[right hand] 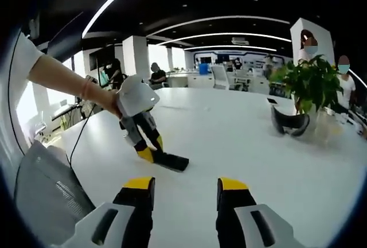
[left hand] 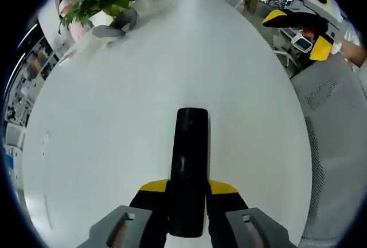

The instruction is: Press the specified remote control buttons in sequence, fully releasing each button before pressing the next.

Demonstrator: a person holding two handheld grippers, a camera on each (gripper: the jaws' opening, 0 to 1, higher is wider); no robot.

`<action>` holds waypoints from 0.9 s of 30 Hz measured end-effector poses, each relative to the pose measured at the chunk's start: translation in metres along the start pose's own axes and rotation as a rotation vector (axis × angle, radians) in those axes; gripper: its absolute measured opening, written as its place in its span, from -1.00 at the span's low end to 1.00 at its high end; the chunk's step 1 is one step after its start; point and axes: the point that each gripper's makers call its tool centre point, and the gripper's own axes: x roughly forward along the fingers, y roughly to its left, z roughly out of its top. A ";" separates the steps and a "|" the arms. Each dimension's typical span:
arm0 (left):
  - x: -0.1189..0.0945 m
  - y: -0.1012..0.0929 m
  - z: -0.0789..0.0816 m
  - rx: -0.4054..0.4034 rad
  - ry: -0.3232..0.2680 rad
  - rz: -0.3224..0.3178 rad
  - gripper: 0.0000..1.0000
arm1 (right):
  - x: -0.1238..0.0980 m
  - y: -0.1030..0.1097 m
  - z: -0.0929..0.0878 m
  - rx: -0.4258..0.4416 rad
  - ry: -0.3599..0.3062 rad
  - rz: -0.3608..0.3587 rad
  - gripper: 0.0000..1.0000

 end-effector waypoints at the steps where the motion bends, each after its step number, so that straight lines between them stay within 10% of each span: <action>1: 0.000 -0.002 0.000 -0.002 -0.004 0.000 -0.53 | 0.000 0.000 0.000 -0.002 0.000 0.000 -0.18; 27: -0.009 -0.071 -0.016 0.029 -0.056 -0.015 -0.53 | 0.002 0.008 -0.003 -0.028 0.022 0.034 -0.20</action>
